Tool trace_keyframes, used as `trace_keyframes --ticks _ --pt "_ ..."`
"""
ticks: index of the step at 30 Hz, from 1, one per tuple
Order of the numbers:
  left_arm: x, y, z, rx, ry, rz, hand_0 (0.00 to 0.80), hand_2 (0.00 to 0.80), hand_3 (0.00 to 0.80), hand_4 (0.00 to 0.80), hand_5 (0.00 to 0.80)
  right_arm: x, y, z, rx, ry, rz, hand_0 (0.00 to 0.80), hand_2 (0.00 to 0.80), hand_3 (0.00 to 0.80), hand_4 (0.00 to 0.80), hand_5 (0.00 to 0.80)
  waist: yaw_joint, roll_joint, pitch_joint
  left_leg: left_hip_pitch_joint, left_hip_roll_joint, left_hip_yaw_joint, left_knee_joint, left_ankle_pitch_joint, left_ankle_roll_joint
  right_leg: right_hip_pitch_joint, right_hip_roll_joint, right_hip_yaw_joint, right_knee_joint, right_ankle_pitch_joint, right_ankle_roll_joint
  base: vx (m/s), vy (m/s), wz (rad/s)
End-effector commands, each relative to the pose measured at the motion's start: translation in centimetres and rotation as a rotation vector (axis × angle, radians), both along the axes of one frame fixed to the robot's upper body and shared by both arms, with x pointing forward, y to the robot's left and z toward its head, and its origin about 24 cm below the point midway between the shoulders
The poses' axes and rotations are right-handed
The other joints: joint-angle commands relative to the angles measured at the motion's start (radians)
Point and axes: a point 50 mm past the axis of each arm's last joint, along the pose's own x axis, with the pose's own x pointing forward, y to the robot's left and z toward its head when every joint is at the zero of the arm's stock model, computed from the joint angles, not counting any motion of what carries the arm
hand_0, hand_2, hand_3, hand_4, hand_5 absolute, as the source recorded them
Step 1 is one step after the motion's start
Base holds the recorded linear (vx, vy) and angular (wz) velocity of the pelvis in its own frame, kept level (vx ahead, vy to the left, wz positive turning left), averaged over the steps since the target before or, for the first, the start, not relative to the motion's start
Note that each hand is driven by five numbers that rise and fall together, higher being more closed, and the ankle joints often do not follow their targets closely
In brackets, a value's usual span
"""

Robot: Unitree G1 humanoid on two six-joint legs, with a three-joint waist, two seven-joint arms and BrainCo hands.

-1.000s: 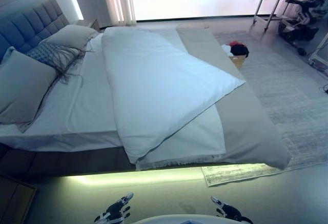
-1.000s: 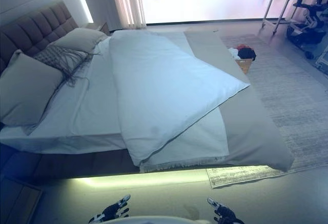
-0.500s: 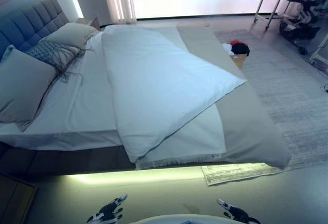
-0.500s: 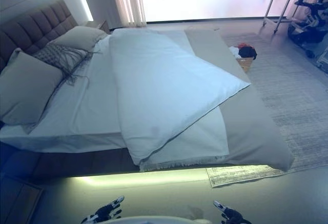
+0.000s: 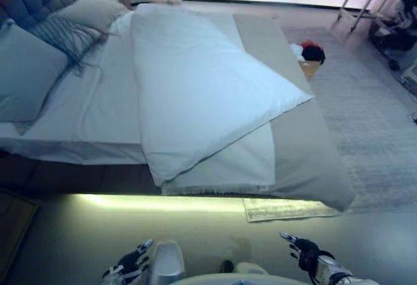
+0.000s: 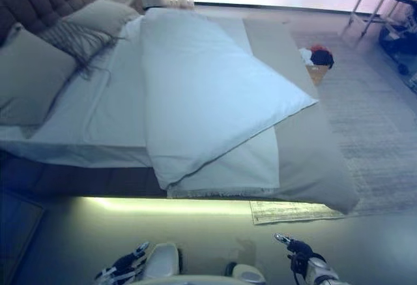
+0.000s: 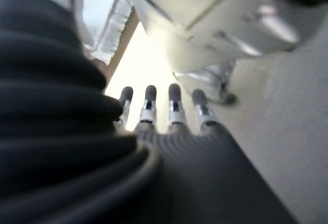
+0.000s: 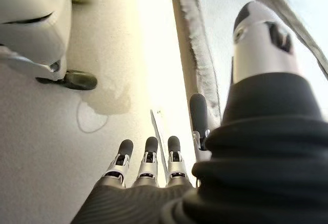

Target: Make the bed neatly

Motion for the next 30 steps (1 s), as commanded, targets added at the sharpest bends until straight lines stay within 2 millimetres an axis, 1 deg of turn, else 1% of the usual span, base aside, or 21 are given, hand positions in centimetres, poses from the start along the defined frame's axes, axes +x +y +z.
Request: trace_keyframes --ticks 1,3,4,5,6,8,9,11,13,15,17,18,20,22,23,25,26,27,28,29,30 --pt "0.7 1.0 0.5 0.044 -0.042 -0.014 0.000 0.000 0.000 0.000 0.000 0.2 -0.7 0.5 0.019 -0.045 0.023 0.000 0.000 0.000 0.000 0.000 0.033 0.033 0.008 -0.051 0.035 -0.007 -0.260 0.163 0.051 0.201 0.093 0.037 0.075 -0.130 0.067 0.564 0.218 -0.19" --pt "0.0 1.0 0.4 0.044 -0.030 0.012 0.000 0.000 0.000 0.000 0.000 -1.4 -0.8 0.1 0.041 -0.015 0.004 0.000 0.000 0.000 0.000 0.000 0.037 0.038 -0.014 -0.062 0.071 -0.013 -0.302 0.184 0.026 0.247 0.077 0.042 0.062 -0.167 0.082 0.579 0.267 -0.01" --pt "-0.1 0.9 0.3 0.042 -0.029 0.027 0.000 0.000 0.000 0.000 0.000 -2.0 -0.9 -0.1 0.050 -0.002 -0.014 0.000 0.000 0.000 0.000 0.000 0.032 0.043 -0.025 -0.053 0.090 0.017 -0.302 0.185 0.025 0.262 0.064 0.036 0.065 -0.189 0.091 0.436 0.251 -0.11" --pt "-0.1 0.9 0.3 0.041 -0.029 0.031 0.000 0.000 0.000 0.000 0.000 -2.3 -0.9 -0.2 0.054 0.004 -0.028 0.000 0.000 0.000 0.000 0.000 0.027 0.040 -0.032 -0.041 0.093 0.053 -0.300 0.158 0.034 0.266 0.048 0.027 0.067 -0.189 0.103 0.480 0.309 -0.34" --pt "0.0 0.9 0.3 0.040 -0.031 0.039 0.000 0.000 0.000 0.000 0.000 -3.1 -0.9 -0.4 0.059 0.022 -0.051 0.000 0.000 0.000 0.000 0.000 0.013 0.033 -0.047 -0.018 0.086 0.089 -0.287 0.125 0.038 0.281 0.004 0.000 0.077 -0.203 0.131 0.488 0.322 -0.57" --pt "0.2 1.0 0.4 0.043 -0.044 0.041 0.000 0.000 0.000 0.000 0.000 -3.9 -0.6 -0.8 0.061 0.050 -0.064 0.000 0.000 0.000 0.000 0.000 0.015 0.029 -0.066 0.004 0.079 0.097 -0.268 0.120 0.050 0.291 -0.048 -0.024 0.099 -0.202 0.161 0.510 0.336 -0.65" --pt "0.3 1.1 0.5 0.044 -0.055 0.036 0.000 0.000 0.000 0.000 0.000 -4.3 -0.5 -0.9 0.067 0.057 -0.071 0.000 0.000 0.000 0.000 0.000 0.018 0.036 -0.076 -0.001 0.089 0.107 -0.242 0.118 0.063 0.285 -0.059 -0.032 0.110 -0.191 0.168 0.463 0.330 -0.40" --pt "1.0 1.4 0.8 0.049 -0.076 0.008 0.000 0.000 0.000 0.000 0.000 -4.7 -0.2 -1.0 0.087 0.050 -0.103 0.000 0.000 0.000 0.000 0.000 0.011 0.012 -0.099 -0.003 0.041 0.108 -0.193 0.066 0.110 0.273 -0.118 -0.039 0.175 -0.104 0.214 0.423 0.323 0.02" --pt "2.0 1.5 1.1 0.052 -0.103 -0.014 0.000 0.000 0.000 0.000 0.000 -4.4 0.3 -1.1 0.094 0.041 -0.097 0.000 0.000 0.000 0.000 0.000 0.000 0.005 -0.116 -0.011 -0.001 0.100 -0.170 0.031 0.151 0.227 -0.140 -0.016 0.280 -0.019 0.227 0.358 0.299 0.19" --pt "2.9 1.6 1.4 0.054 -0.126 -0.041 0.000 0.000 0.000 0.000 0.000 -4.4 0.6 -1.2 0.099 0.028 -0.110 0.000 0.000 0.000 0.000 0.000 -0.012 0.011 -0.123 -0.005 -0.043 0.071 -0.170 0.004 0.182 0.129 -0.152 0.022 0.448 0.076 0.232 0.343 0.275 0.32" --pt "3.8 1.9 1.8 0.071 -0.137 -0.064 0.000 0.000 0.000 0.000 0.000 -4.5 0.6 -1.2 0.115 0.001 -0.157 0.000 0.000 0.000 0.000 0.000 -0.038 0.023 -0.119 0.016 -0.071 0.047 -0.164 -0.020 0.199 0.017 -0.123 0.047 0.566 0.104 0.219 0.327 0.172 0.48" --pt "4.3 2.1 2.1 0.080 -0.144 -0.074 0.000 0.000 0.000 0.000 0.000 -4.3 0.6 -1.1 0.131 -0.022 -0.182 0.000 0.000 0.000 0.000 0.000 -0.048 0.028 -0.112 0.027 -0.076 0.044 -0.157 -0.032 0.202 -0.041 -0.125 0.034 0.568 0.101 0.205 0.261 0.056 0.59" --pt "5.2 2.2 2.4 0.090 -0.163 -0.071 0.000 0.000 0.000 0.000 0.000 -3.6 0.8 -0.9 0.153 -0.061 -0.182 0.000 0.000 0.000 0.000 0.000 -0.059 0.042 -0.096 0.048 -0.067 0.050 -0.157 -0.033 0.195 -0.126 -0.121 0.000 0.493 0.076 0.182 0.198 -0.075 0.49" --pt "6.1 2.3 2.8 0.091 -0.197 -0.057 0.000 0.000 0.000 0.000 0.000 -2.0 1.1 -0.5 0.176 -0.118 -0.168 0.000 0.000 0.000 0.000 0.000 -0.071 0.046 -0.068 0.091 -0.064 0.034 -0.155 -0.057 0.172 -0.222 -0.116 -0.034 0.333 0.037 0.167 0.132 -0.228 -0.01" --pt "6.7 2.3 3.1 0.092 -0.220 -0.054 0.000 0.000 0.000 0.000 0.000 -1.0 1.3 -0.2 0.193 -0.154 -0.163 0.000 0.000 0.000 0.000 0.000 -0.077 0.042 -0.049 0.097 -0.058 0.036 -0.140 -0.071 0.166 -0.274 -0.120 -0.055 0.238 0.088 0.163 -0.005 -0.272 -0.19" --pt "8.0 2.3 3.7 0.098 -0.275 -0.070 0.000 0.000 0.000 0.000 0.000 1.7 1.5 0.8 0.196 -0.229 -0.134 0.000 0.000 0.000 0.000 0.000 -0.095 0.030 -0.005 0.106 -0.059 0.021 -0.119 -0.127 0.161 -0.374 -0.139 -0.044 0.152 0.160 0.182 -0.075 -0.266 0.02" --pt "8.1 2.1 3.7 0.095 -0.286 -0.078 0.000 0.000 0.000 0.000 0.000 2.4 1.6 1.0 0.197 -0.249 -0.132 0.000 0.000 0.000 0.000 0.000 -0.104 0.035 0.003 0.099 -0.051 0.015 -0.104 -0.132 0.165 -0.377 -0.129 -0.010 0.165 0.144 0.181 0.061 -0.163 0.46" --pt "7.9 1.6 3.5 0.086 -0.286 -0.080 0.000 0.000 0.000 0.000 0.000 2.8 1.6 1.1 0.197 -0.257 -0.141 0.000 0.000 0.000 0.000 0.000 -0.105 0.032 -0.006 0.088 -0.040 0.040 -0.071 -0.129 0.166 -0.351 -0.125 -0.011 0.182 0.121 0.176 0.164 -0.077 0.79" --pt "7.5 0.9 3.1 0.074 -0.277 -0.086 0.000 0.000 0.000 0.000 0.000 3.0 1.6 1.2 0.188 -0.254 -0.147 0.000 0.000 0.000 0.000 0.000 -0.110 0.025 -0.009 0.087 -0.046 0.042 -0.018 -0.149 0.164 -0.320 -0.117 -0.002 0.176 0.109 0.171 0.233 -0.063 1.08" --pt "7.3 0.4 2.8 0.063 -0.268 -0.091 0.000 0.000 0.000 0.000 0.000 3.1 1.5 1.2 0.177 -0.250 -0.160 0.000 0.000 0.000 0.000 0.000 -0.106 0.017 -0.018 0.077 -0.047 0.046 0.023 -0.159 0.158 -0.297 -0.124 -0.009 0.164 0.106 0.164 0.259 -0.043 1.13" --pt "7.0 -0.3 2.6 0.047 -0.261 -0.100 0.000 0.000 0.000 0.000 0.000 3.2 1.4 1.3 0.155 -0.252 -0.179 0.000 0.000 0.000 0.000 0.000 -0.097 0.009 -0.022 0.068 -0.023 0.043 0.065 -0.160 0.142 -0.272 -0.136 -0.026 0.167 0.096 0.159 0.256 -0.020 0.95"
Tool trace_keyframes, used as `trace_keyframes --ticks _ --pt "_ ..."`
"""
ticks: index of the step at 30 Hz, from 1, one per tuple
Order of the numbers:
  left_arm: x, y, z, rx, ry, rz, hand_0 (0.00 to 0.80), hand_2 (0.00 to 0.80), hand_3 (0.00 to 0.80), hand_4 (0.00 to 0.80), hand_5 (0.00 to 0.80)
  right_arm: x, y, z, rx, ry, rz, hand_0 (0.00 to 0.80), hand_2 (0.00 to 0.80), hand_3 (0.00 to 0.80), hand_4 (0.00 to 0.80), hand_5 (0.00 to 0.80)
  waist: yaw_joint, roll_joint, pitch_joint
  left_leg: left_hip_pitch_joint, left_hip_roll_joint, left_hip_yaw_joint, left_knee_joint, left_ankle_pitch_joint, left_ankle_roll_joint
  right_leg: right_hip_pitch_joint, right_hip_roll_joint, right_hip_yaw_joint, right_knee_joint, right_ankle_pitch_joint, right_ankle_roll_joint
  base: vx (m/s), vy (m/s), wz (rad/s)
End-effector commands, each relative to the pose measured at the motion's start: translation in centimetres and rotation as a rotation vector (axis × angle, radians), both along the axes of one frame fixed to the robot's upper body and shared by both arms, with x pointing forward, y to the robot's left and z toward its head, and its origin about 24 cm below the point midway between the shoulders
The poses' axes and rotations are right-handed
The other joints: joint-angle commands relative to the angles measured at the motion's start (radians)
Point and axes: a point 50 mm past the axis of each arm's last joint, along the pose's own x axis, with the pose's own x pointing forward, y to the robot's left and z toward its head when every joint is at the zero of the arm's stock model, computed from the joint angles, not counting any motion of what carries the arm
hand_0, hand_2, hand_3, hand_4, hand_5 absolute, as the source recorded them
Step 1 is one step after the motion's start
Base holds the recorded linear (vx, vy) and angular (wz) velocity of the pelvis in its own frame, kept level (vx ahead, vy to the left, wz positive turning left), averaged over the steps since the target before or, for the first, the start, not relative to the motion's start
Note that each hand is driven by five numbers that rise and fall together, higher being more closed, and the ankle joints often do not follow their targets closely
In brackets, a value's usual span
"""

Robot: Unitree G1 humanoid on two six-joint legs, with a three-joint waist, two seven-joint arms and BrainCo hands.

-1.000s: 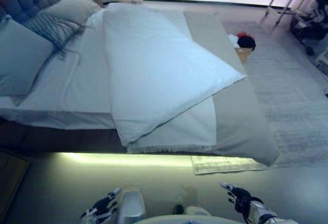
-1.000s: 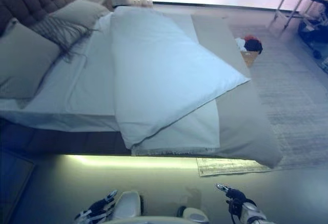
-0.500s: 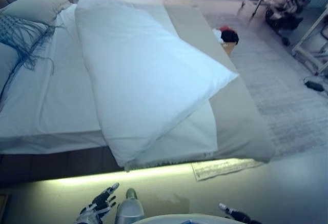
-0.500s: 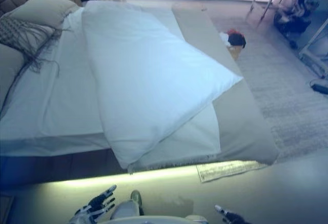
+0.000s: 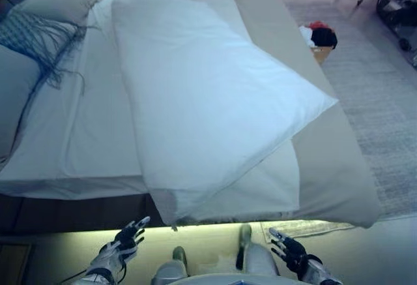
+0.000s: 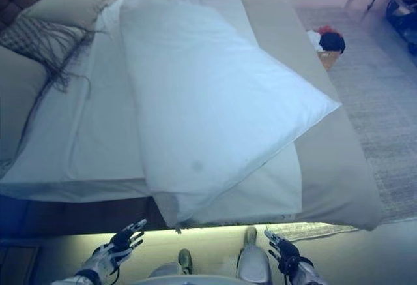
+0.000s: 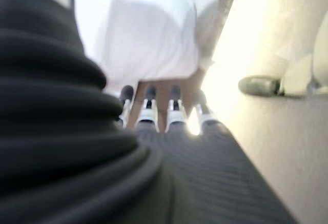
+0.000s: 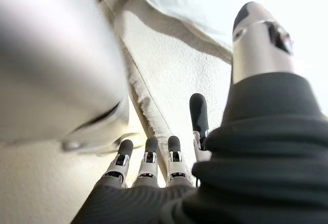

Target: Make the bed neatly

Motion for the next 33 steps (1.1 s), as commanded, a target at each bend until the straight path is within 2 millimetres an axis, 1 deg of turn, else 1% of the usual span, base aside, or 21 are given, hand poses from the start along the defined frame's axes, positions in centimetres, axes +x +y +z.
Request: trace_keyframes --ticks 1,2,3,4,5,6,7,8,9,11,13,16,18,20,21,26,30,33 --pt "1.8 -1.6 0.4 -0.037 -0.083 -0.026 0.000 0.000 0.000 0.000 0.000 4.6 -1.8 2.2 -0.075 -0.149 -0.064 0.000 0.000 0.000 0.000 0.000 0.014 0.010 0.025 -0.108 0.034 0.027 0.256 -0.074 0.022 0.088 -0.005 -0.034 -0.032 0.010 0.004 0.253 0.032 0.58" --pt "1.8 -1.9 0.3 -0.045 -0.077 -0.042 0.000 0.000 0.000 0.000 0.000 4.9 -1.9 2.3 -0.064 -0.157 -0.080 0.000 0.000 0.000 0.000 0.000 0.015 0.006 0.019 -0.090 0.076 0.014 0.231 -0.049 0.005 0.106 -0.010 -0.039 -0.038 0.007 0.005 0.235 0.107 0.31" --pt "1.9 -2.4 0.2 -0.053 -0.075 -0.074 0.000 0.000 0.000 0.000 0.000 5.4 -1.8 2.6 -0.027 -0.175 -0.115 0.000 0.000 0.000 0.000 0.000 0.020 0.007 0.010 -0.072 0.137 0.001 0.172 -0.010 -0.018 0.124 -0.020 -0.049 -0.038 -0.001 0.014 0.177 0.145 0.15" --pt "2.2 -2.7 0.3 -0.056 -0.080 -0.096 0.000 0.000 0.000 0.000 0.000 6.0 -1.7 2.9 -0.003 -0.198 -0.130 0.000 0.000 0.000 0.000 0.000 0.023 0.010 0.007 -0.070 0.170 0.002 0.138 0.018 -0.032 0.126 -0.027 -0.058 -0.033 -0.008 0.019 0.136 0.170 0.19" --pt "2.5 -3.0 0.4 -0.056 -0.082 -0.118 0.000 0.000 0.000 0.000 0.000 6.7 -1.7 3.3 0.013 -0.226 -0.141 0.000 0.000 0.000 0.000 0.000 0.020 0.018 0.004 -0.056 0.175 0.022 0.104 0.021 -0.032 0.118 -0.031 -0.075 -0.021 -0.016 0.022 0.072 0.138 0.16" --pt "3.0 -3.1 0.6 -0.050 -0.084 -0.143 0.000 0.000 0.000 0.000 0.000 7.3 -1.7 3.7 0.038 -0.259 -0.159 0.000 0.000 0.000 0.000 0.000 0.020 0.017 0.009 -0.070 0.176 0.032 0.124 0.013 -0.035 0.110 -0.048 -0.084 -0.001 -0.019 0.026 0.020 0.123 0.10" --pt "3.8 -3.2 0.9 -0.040 -0.095 -0.165 0.000 0.000 0.000 0.000 0.000 8.3 -1.8 4.3 0.063 -0.300 -0.184 0.000 0.000 0.000 0.000 0.000 0.018 0.014 0.023 -0.111 0.173 0.018 0.189 -0.008 -0.040 0.089 -0.072 -0.085 0.024 -0.017 0.035 -0.061 0.085 0.02" --pt "4.6 -3.0 1.4 -0.029 -0.113 -0.179 0.000 0.000 0.000 0.000 0.000 9.5 -2.1 5.1 0.083 -0.338 -0.197 0.000 0.000 0.000 0.000 0.000 0.021 0.014 0.038 -0.149 0.167 -0.008 0.232 -0.023 -0.047 0.066 -0.093 -0.073 0.040 -0.011 0.044 -0.099 0.064 -0.02" --pt "5.2 -2.8 1.7 -0.025 -0.127 -0.184 0.000 0.000 0.000 0.000 0.000 10.2 -2.4 5.7 0.091 -0.363 -0.205 0.000 0.000 0.000 0.000 0.000 0.023 0.016 0.045 -0.166 0.169 -0.013 0.243 -0.023 -0.049 0.050 -0.106 -0.071 0.046 -0.001 0.049 -0.072 0.042 0.01" --pt "6.1 -2.4 2.3 -0.035 -0.158 -0.161 0.000 0.000 0.000 0.000 0.000 11.5 -3.1 6.8 0.105 -0.408 -0.221 0.000 0.000 0.000 0.000 0.000 0.031 0.022 0.061 -0.174 0.174 -0.008 0.257 -0.029 -0.051 0.047 -0.126 -0.084 0.045 0.015 0.061 0.016 0.018 0.04" --pt "6.5 -1.6 2.9 -0.032 -0.179 -0.146 0.000 0.000 0.000 0.000 0.000 13.1 -3.5 8.1 0.143 -0.470 -0.243 0.000 0.000 0.000 0.000 0.000 0.045 0.021 0.076 -0.204 0.176 -0.018 0.291 -0.043 -0.055 0.040 -0.139 -0.091 0.050 0.019 0.070 0.014 -0.051 0.11" --pt "7.8 -0.1 4.1 -0.002 -0.219 -0.115 0.000 0.000 0.000 0.000 0.000 16.3 -3.9 11.0 0.173 -0.545 -0.270 0.000 0.000 0.000 0.000 0.000 0.063 0.015 0.115 -0.304 0.193 -0.056 0.373 -0.058 -0.072 -0.021 -0.150 -0.081 0.092 0.017 0.073 -0.089 -0.081 0.17" --pt "8.3 0.2 4.6 -0.012 -0.248 -0.093 0.000 0.000 0.000 0.000 0.000 17.9 -4.5 12.8 0.172 -0.585 -0.271 0.000 0.000 0.000 0.000 0.000 0.075 0.021 0.142 -0.355 0.191 -0.077 0.406 -0.065 -0.078 -0.055 -0.154 -0.079 0.115 0.007 0.072 -0.117 -0.019 0.11" --pt "8.6 0.3 4.9 -0.025 -0.273 -0.077 0.000 0.000 0.000 0.000 0.000 18.8 -5.4 14.3 0.163 -0.607 -0.277 0.000 0.000 0.000 0.000 0.000 0.084 0.029 0.159 -0.396 0.189 -0.094 0.423 -0.066 -0.084 -0.085 -0.160 -0.074 0.130 0.002 0.072 -0.092 0.033 0.04" --pt "8.8 0.3 5.1 -0.036 -0.296 -0.066 0.000 0.000 0.000 0.000 0.000 19.4 -5.9 15.3 0.159 -0.621 -0.276 0.000 0.000 0.000 0.000 0.000 0.090 0.035 0.172 -0.422 0.186 -0.104 0.430 -0.063 -0.087 -0.109 -0.164 -0.070 0.141 -0.001 0.072 -0.096 0.042 0.11" --pt "10.4 -0.2 6.5 -0.075 -0.409 -0.053 0.000 0.000 0.000 0.000 0.000 20.9 -7.8 18.5 0.140 -0.651 -0.319 0.000 0.000 0.000 0.000 0.000 0.111 0.057 0.223 -0.515 0.169 -0.136 0.452 -0.054 -0.090 -0.214 -0.183 -0.060 0.193 -0.008 0.075 -0.110 0.036 0.11" --pt "11.5 -0.6 7.7 -0.091 -0.475 -0.054 0.000 0.000 0.000 0.000 0.000 21.4 -8.8 19.9 0.177 -0.657 -0.373 0.000 0.000 0.000 0.000 0.000 0.120 0.075 0.256 -0.561 0.148 -0.145 0.454 -0.049 -0.082 -0.284 -0.198 -0.056 0.229 -0.011 0.079 -0.093 0.035 0.07" --pt "12.2 -0.8 8.3 -0.106 -0.511 -0.055 0.000 0.000 0.000 0.000 0.000 21.6 -9.6 21.1 0.174 -0.678 -0.403 0.000 0.000 0.000 0.000 0.000 0.120 0.092 0.275 -0.587 0.138 -0.142 0.460 -0.049 -0.076 -0.327 -0.207 -0.051 0.258 -0.016 0.078 -0.070 0.053 0.06"
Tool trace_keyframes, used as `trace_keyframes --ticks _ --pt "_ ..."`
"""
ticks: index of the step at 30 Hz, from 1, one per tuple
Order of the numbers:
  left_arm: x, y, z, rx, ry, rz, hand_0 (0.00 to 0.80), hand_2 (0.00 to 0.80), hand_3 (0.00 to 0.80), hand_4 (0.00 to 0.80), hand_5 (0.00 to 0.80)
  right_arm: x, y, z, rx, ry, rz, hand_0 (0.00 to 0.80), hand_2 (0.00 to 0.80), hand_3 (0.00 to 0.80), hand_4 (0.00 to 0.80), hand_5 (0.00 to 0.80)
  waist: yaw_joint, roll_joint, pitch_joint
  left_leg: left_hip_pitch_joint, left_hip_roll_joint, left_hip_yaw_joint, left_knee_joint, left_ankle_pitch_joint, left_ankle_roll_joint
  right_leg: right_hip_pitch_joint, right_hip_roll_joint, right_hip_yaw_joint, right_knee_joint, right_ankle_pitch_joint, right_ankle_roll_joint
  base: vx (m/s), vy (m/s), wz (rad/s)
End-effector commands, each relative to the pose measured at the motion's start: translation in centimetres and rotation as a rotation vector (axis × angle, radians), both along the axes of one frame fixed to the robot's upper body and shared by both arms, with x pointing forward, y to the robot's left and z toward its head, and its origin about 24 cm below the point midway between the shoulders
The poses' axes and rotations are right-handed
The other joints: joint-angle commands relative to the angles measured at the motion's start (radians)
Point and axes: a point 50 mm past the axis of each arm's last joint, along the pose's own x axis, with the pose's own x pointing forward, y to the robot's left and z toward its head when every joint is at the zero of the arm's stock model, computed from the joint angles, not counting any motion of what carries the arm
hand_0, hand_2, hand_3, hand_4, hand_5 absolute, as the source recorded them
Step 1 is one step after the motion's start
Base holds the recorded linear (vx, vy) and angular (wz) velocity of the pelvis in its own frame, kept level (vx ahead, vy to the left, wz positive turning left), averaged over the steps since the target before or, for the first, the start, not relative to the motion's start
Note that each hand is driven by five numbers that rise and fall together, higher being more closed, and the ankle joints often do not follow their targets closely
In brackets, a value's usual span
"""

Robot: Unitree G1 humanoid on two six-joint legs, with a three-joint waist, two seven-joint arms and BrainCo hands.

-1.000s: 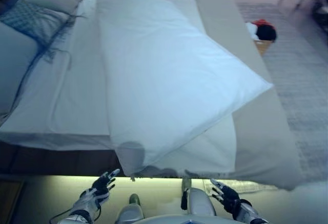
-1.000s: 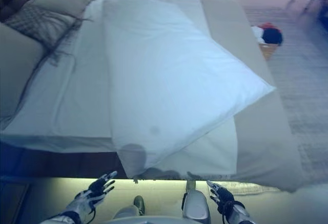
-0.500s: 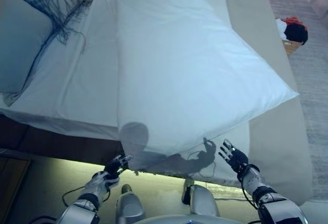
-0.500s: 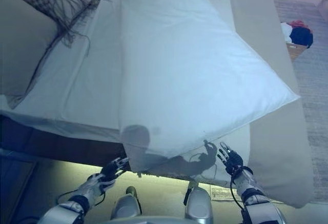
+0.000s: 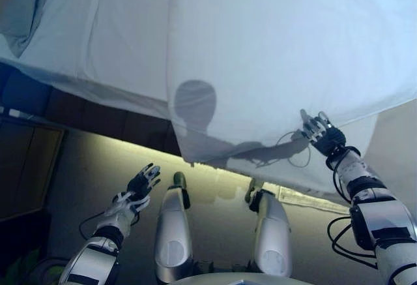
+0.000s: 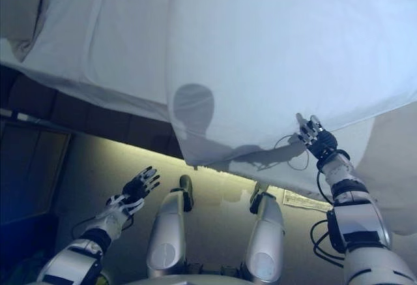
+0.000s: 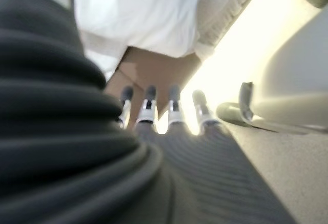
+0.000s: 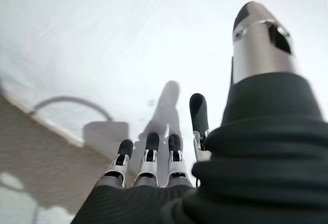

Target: Make the bed neatly

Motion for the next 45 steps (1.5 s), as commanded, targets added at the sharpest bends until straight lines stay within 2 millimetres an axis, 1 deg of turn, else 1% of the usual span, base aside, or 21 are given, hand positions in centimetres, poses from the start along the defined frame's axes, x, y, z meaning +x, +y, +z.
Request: trace_keyframes --ticks 1,3,4,5,6,8,11,14,22,26,28,31,35,40,45 --pt "0.6 1.0 1.3 0.008 -0.081 0.012 0.000 0.000 0.000 0.000 0.000 0.2 -1.7 1.9 0.041 -0.047 -0.076 0.000 0.000 0.000 0.000 0.000 0.008 -0.003 -0.022 -0.042 0.012 -0.057 -0.054 0.072 -0.023 0.012 -0.094 0.046 -0.036 0.045 0.108 -0.042 0.045 -0.02" --pt "0.9 0.7 1.6 -0.002 -0.098 0.012 0.000 0.000 0.000 0.000 0.000 0.3 -2.3 2.8 0.049 -0.068 -0.101 0.000 0.000 0.000 0.000 0.000 0.005 0.006 -0.013 -0.053 0.007 -0.054 -0.053 0.073 -0.022 -0.006 -0.096 0.046 -0.025 0.042 0.106 -0.019 0.018 0.00" --pt "1.0 0.7 1.6 -0.003 -0.098 0.012 0.000 0.000 0.000 0.000 0.000 0.3 -2.4 2.9 0.048 -0.069 -0.104 0.000 0.000 0.000 0.000 0.000 0.005 0.007 -0.012 -0.053 0.007 -0.054 -0.053 0.074 -0.022 -0.007 -0.096 0.046 -0.024 0.041 0.105 0.000 0.000 0.00" --pt "1.1 0.5 1.7 -0.008 -0.106 0.007 0.000 0.000 0.000 0.000 0.000 0.4 -2.9 3.7 0.052 -0.079 -0.124 0.000 0.000 0.000 0.000 0.000 0.003 0.014 -0.007 -0.061 0.004 -0.050 -0.055 0.075 -0.021 -0.019 -0.096 0.046 -0.020 0.040 0.103 0.000 0.000 0.00" --pt "1.1 0.4 1.8 -0.010 -0.106 0.002 0.000 0.000 0.000 0.000 0.000 0.5 -3.2 4.0 0.052 -0.084 -0.134 0.000 0.000 0.000 0.000 0.000 0.003 0.017 -0.004 -0.062 0.002 -0.048 -0.058 0.076 -0.020 -0.023 -0.096 0.045 -0.020 0.040 0.102 0.000 0.000 0.00" --pt "1.0 0.2 1.7 -0.012 -0.106 -0.006 0.000 0.000 0.000 0.000 0.000 0.5 -3.6 4.7 0.057 -0.099 -0.153 0.000 0.000 0.000 0.000 0.000 0.001 0.023 0.001 -0.063 0.001 -0.043 -0.066 0.081 -0.020 -0.030 -0.094 0.043 -0.022 0.043 0.100 0.000 0.000 0.00" --pt "0.8 0.0 1.5 -0.019 -0.106 -0.006 0.000 0.000 0.000 0.000 0.000 0.4 -4.0 5.1 0.067 -0.105 -0.167 0.000 0.000 0.000 0.000 0.000 -0.003 0.027 0.008 -0.058 -0.001 -0.035 -0.082 0.086 -0.020 -0.030 -0.086 0.037 -0.034 0.046 0.097 -0.032 -0.005 -0.03" --pt "0.8 -0.3 1.5 -0.022 -0.107 -0.020 0.000 0.000 0.000 0.000 0.000 0.1 -4.1 4.5 0.080 -0.085 -0.180 0.000 0.000 0.000 0.000 0.000 -0.008 0.030 0.013 -0.047 -0.001 -0.029 -0.095 0.089 -0.017 -0.025 -0.081 0.036 -0.046 0.050 0.096 -0.015 -0.001 -0.05" --pt "1.5 -0.6 2.4 -0.024 -0.155 -0.050 0.000 0.000 0.000 0.000 0.000 -1.5 -4.9 2.5 0.115 -0.050 -0.213 0.000 0.000 0.000 0.000 0.000 -0.033 0.031 0.030 -0.029 0.004 -0.005 -0.104 0.087 -0.015 -0.014 -0.072 0.035 -0.081 0.070 0.099 -0.025 -0.002 -0.05" --pt "2.1 -0.7 3.2 -0.027 -0.190 -0.039 0.000 0.000 0.000 0.000 0.000 -2.2 -5.5 2.0 0.111 -0.045 -0.233 0.000 0.000 0.000 0.000 0.000 -0.047 0.036 0.037 -0.025 0.004 0.005 -0.113 0.089 -0.016 -0.012 -0.069 0.036 -0.098 0.078 0.101 -0.020 0.007 -0.08" --pt "2.4 -0.7 3.6 -0.038 -0.211 -0.023 0.000 0.000 0.000 0.000 0.000 -2.3 -5.8 2.1 0.104 -0.051 -0.238 0.000 0.000 0.000 0.000 0.000 -0.052 0.039 0.037 -0.027 0.002 0.008 -0.120 0.091 -0.016 -0.017 -0.065 0.037 -0.104 0.080 0.101 -0.013 0.005 -0.15" --pt "3.1 -0.2 5.0 -0.099 -0.289 0.046 0.000 0.000 0.000 0.000 0.000 -2.5 -6.5 2.8 0.091 -0.076 -0.249 0.000 0.000 0.000 0.000 0.000 -0.056 0.050 0.037 -0.031 -0.002 0.013 -0.128 0.093 -0.017 -0.025 -0.061 0.038 -0.106 0.078 0.099 0.001 -0.017 -0.20" --pt "3.2 0.3 5.8 -0.112 -0.324 0.084 0.000 0.000 0.000 0.000 0.000 -2.3 -6.8 3.6 0.072 -0.110 -0.252 0.000 0.000 0.000 0.000 0.000 -0.054 0.062 0.037 -0.041 -0.005 0.015 -0.133 0.098 -0.017 -0.040 -0.059 0.036 -0.098 0.072 0.091 0.000 -0.042 -0.07" --pt "3.1 1.2 6.0 -0.120 -0.328 0.136 0.000 0.000 0.000 0.000 0.000 -1.8 -7.3 5.6 0.034 -0.148 -0.246 0.000 0.000 0.000 0.000 0.000 -0.048 0.076 0.037 -0.052 -0.006 0.016 -0.150 0.111 -0.018 -0.066 -0.056 0.033 -0.077 0.058 0.080 0.002 -0.050 0.01" --pt "2.6 1.0 5.5 -0.133 -0.325 0.132 0.000 0.000 0.000 0.000 0.000 -1.2 -7.8 7.9 -0.014 -0.179 -0.242 0.000 0.000 0.000 0.000 0.000 -0.044 0.092 0.037 -0.059 -0.012 0.016 -0.169 0.124 -0.015 -0.087 -0.050 0.033 -0.056 0.042 0.067 0.020 -0.035 -0.01"
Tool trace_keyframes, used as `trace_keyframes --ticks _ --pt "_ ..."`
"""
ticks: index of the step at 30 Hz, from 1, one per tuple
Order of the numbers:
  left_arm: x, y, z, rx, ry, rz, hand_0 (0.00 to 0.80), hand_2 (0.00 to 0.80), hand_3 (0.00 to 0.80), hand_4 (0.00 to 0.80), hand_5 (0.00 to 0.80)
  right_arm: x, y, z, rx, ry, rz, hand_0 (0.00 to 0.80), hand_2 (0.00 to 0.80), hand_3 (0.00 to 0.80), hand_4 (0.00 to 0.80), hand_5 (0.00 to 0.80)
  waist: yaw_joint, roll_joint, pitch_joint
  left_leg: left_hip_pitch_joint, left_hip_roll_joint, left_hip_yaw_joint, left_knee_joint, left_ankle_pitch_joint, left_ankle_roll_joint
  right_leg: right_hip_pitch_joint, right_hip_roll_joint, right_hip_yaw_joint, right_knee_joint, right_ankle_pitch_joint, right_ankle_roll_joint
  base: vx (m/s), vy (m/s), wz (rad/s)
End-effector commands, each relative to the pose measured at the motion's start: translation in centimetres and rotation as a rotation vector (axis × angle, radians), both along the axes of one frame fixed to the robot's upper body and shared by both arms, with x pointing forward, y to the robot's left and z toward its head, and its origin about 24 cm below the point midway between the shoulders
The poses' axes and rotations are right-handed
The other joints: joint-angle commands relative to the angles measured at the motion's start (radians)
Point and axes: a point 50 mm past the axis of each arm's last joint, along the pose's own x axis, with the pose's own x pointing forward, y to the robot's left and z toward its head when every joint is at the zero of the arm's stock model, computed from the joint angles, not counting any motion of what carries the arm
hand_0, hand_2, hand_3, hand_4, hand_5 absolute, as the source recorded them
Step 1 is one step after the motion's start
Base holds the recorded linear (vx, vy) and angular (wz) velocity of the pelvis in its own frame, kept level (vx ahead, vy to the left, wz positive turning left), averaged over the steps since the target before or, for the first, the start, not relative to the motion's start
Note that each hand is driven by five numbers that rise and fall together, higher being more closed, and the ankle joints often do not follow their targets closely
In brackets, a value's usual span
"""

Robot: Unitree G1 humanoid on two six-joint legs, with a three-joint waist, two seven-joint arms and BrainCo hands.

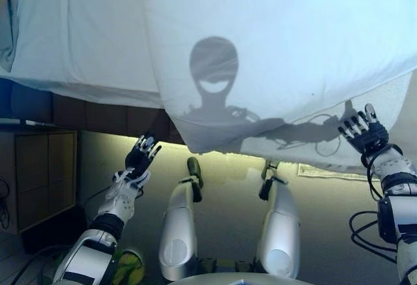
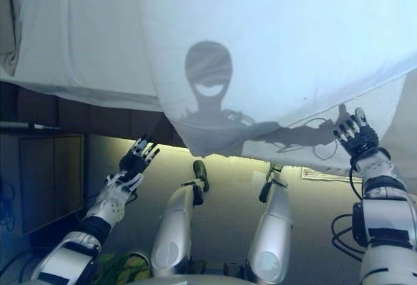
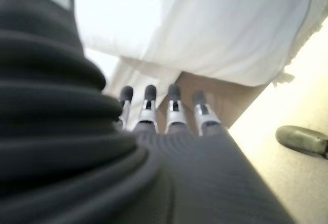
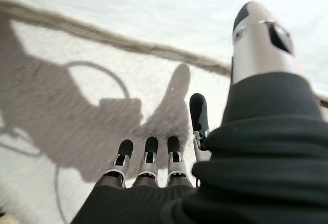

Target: Make the bed neatly

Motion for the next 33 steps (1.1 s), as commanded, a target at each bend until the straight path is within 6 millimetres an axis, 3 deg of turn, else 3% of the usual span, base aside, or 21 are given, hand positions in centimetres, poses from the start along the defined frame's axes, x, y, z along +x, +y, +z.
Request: trace_keyframes --ticks 1,9,10,15,26,33 --pt "-0.8 1.8 0.2 0.014 -0.045 0.058 0.000 0.000 0.000 0.000 0.000 0.6 -1.8 4.6 -0.072 -0.126 -0.041 0.000 0.000 0.000 0.000 0.000 -0.012 0.022 0.002 -0.067 0.028 -0.057 -0.030 0.087 -0.023 -0.020 -0.051 -0.011 0.084 -0.063 0.053 0.000 0.000 0.00" --pt "-2.2 1.2 -1.3 -0.002 -0.016 0.037 0.000 0.000 0.000 0.000 0.000 1.0 -2.3 7.2 -0.132 -0.150 -0.030 0.000 0.000 0.000 0.000 0.000 -0.010 0.041 0.002 -0.066 0.031 -0.054 -0.057 0.109 -0.023 -0.045 -0.040 -0.007 0.127 -0.091 0.033 0.063 -0.026 0.02" --pt "-2.4 1.0 -1.5 -0.005 -0.013 0.034 0.000 0.000 0.000 0.000 0.000 1.0 -2.4 7.4 -0.143 -0.150 -0.029 0.000 0.000 0.000 0.000 0.000 -0.009 0.045 0.002 -0.048 0.030 -0.060 -0.062 0.090 -0.032 -0.033 -0.036 0.003 0.137 -0.118 0.043 0.146 0.008 0.07" --pt "-3.2 0.7 -2.0 -0.018 -0.021 0.035 0.000 0.000 0.000 0.000 0.000 0.8 -3.1 9.2 -0.200 -0.166 -0.038 0.000 0.000 0.000 0.000 0.000 -0.006 0.056 0.002 -0.033 0.028 -0.058 -0.097 0.109 -0.033 -0.032 -0.030 0.005 0.141 -0.127 0.037 0.076 0.012 0.05" --pt "-5.4 1.1 -3.3 -0.042 0.016 0.055 0.000 0.000 0.000 0.000 0.000 0.4 -4.4 16.6 -0.376 -0.242 -0.059 0.000 0.000 0.000 0.000 0.000 0.013 0.077 0.002 -0.001 0.031 -0.061 -0.157 0.142 -0.040 -0.025 -0.023 0.006 0.164 -0.154 0.024 0.048 0.022 0.01" --pt "-6.2 0.9 -3.8 -0.051 0.033 0.048 0.000 0.000 0.000 0.000 0.000 0.1 -4.5 19.6 -0.436 -0.283 -0.052 0.000 0.000 0.000 0.000 0.000 0.021 0.078 0.002 0.016 0.035 -0.063 -0.181 0.158 -0.043 -0.019 -0.018 0.002 0.177 -0.167 0.017 0.029 0.014 0.00"
